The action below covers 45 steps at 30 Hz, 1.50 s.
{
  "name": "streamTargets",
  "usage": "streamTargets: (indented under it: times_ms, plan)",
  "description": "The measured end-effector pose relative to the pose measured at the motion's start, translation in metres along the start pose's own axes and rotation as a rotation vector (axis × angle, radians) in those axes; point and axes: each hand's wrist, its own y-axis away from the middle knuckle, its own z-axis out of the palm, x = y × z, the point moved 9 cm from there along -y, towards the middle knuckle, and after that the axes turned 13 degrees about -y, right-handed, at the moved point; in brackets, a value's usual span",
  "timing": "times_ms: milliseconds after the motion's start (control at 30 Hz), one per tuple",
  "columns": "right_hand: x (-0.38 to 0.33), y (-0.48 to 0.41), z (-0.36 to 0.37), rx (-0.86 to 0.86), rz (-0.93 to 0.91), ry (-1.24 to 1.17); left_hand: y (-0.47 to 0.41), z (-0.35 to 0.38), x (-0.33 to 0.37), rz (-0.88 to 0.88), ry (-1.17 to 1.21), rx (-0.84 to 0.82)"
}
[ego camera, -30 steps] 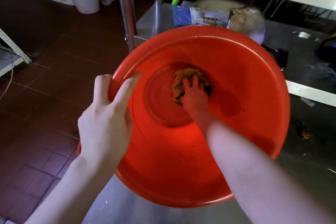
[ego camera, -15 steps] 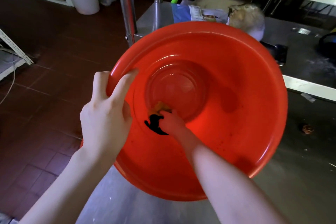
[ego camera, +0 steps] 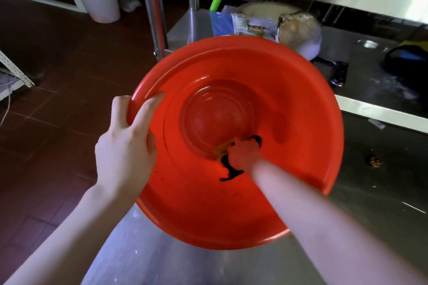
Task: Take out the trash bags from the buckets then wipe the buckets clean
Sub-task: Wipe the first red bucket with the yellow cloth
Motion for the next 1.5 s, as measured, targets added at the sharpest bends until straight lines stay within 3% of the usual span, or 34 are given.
streamTargets:
  times_ms: [100, 200, 333, 500, 667, 800, 900, 1000, 1100, 1167, 1367, 1500]
  plan:
    - [0.039, 0.010, -0.029, 0.129, 0.040, 0.211, 0.008, 0.006, 0.003, -0.036, 0.027, -0.014]
    - [0.042, 0.026, -0.011, 0.027, 0.023, 0.170, 0.014, 0.005, 0.014, -0.027, 0.047, -0.001]
    - [-0.019, 0.055, 0.020, -0.095, -0.120, -0.345, 0.007, -0.001, 0.037, 0.042, 0.061, -0.006]
    - [-0.067, 0.106, -0.014, 0.027, -0.239, -1.017, 0.005, -0.001, 0.032, -0.023, 0.071, -0.073]
    - [-0.043, 0.168, -0.060, 0.158, -0.262, -1.435, 0.006, 0.002, 0.009, -0.181, 0.110, -0.171]
    - [-0.014, 0.191, -0.082, 0.131, -0.218, -1.786, 0.012, 0.002, -0.006, -0.238, 0.128, -0.272]
    - [-0.031, 0.209, -0.095, 0.034, -0.338, -1.619, 0.017, 0.001, -0.013, -0.258, 0.136, -0.339]
    - [-0.068, 0.230, -0.098, -0.029, -0.437, -1.195, 0.018, 0.001, -0.017, -0.269, 0.121, -0.379]
    - [-0.093, 0.241, -0.091, 0.151, -0.492, -0.619, 0.017, 0.002, -0.021, -0.266, 0.131, -0.428]
    - [-0.106, 0.252, -0.092, 0.307, -0.581, -0.426, 0.017, 0.005, -0.025, -0.265, 0.139, -0.457]
    - [-0.088, 0.278, -0.125, 0.511, -0.647, -0.643, 0.011, 0.013, -0.048, -0.350, 0.240, -0.529]
    - [-0.077, 0.292, -0.154, 0.724, -0.685, -0.595, 0.015, 0.017, -0.057, -0.422, 0.431, -0.639]
